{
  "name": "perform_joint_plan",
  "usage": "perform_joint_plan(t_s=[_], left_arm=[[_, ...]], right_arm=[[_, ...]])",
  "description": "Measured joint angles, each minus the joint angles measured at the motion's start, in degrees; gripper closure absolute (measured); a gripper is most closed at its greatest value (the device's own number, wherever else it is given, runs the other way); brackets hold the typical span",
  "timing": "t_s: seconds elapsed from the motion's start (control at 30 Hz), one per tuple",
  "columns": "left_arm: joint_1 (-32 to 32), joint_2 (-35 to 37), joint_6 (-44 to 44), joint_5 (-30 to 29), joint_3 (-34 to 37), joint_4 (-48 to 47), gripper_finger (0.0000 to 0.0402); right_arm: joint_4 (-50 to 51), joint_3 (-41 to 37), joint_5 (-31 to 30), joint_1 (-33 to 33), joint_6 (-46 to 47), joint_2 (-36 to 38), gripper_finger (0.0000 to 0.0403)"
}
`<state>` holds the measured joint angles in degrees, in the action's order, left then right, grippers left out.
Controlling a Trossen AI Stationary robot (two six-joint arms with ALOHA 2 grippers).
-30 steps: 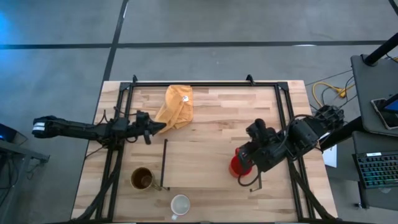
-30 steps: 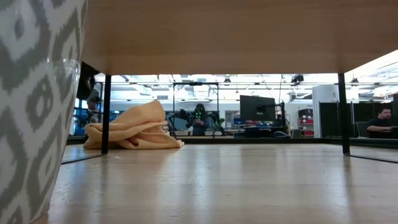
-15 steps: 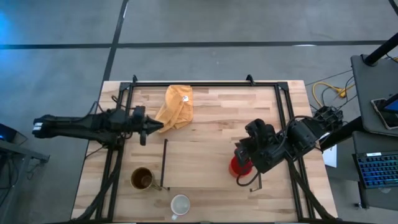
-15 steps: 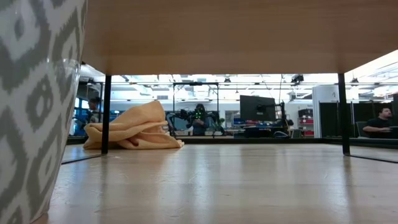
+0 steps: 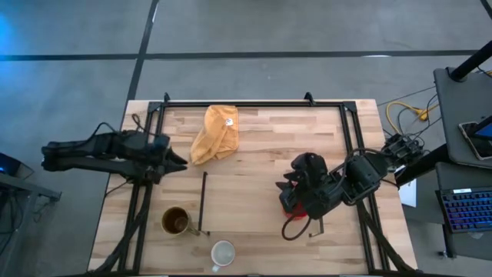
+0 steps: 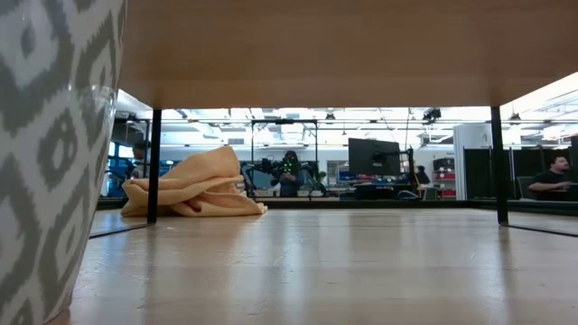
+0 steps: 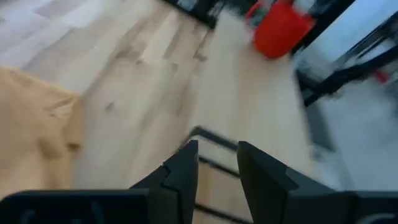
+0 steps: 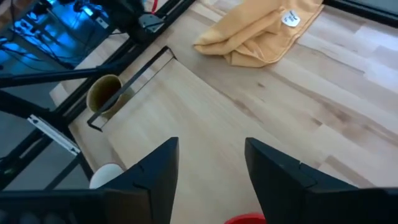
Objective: Stack small to large cups/mugs on shelf
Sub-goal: Put the white mug on the shelf
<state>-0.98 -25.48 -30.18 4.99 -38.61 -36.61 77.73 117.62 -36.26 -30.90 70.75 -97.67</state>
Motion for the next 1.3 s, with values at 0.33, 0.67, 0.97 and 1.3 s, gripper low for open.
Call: perform_joint_plan(t_s=[0.33,0.67,0.97,1.3], left_arm=[[-4.3,3.3,-1.6,3.4,-9.9,3.9,0.0344],[-5.0,-8.9,-1.0,19.6,-8.1,45.7,0.0345],[-16.8,-21.1,-2.2,18.5,-13.2,39.5,0.0345],[-30.6,-25.8,-11.3,-17.2,-21.5,7.1,0.0345]], right_arm=[[-0.1,0.0,-4.5,0.3,-3.0,0.0,0.0225],[-2.2,0.0,-6.0,2.2,-5.8,0.0,0.0225],[-3.0,1.0,-5.6,2.2,-11.9,0.3,0.0225],[6.0,5.0,-2.3,1.5,-17.3,1.3,0.0225]])
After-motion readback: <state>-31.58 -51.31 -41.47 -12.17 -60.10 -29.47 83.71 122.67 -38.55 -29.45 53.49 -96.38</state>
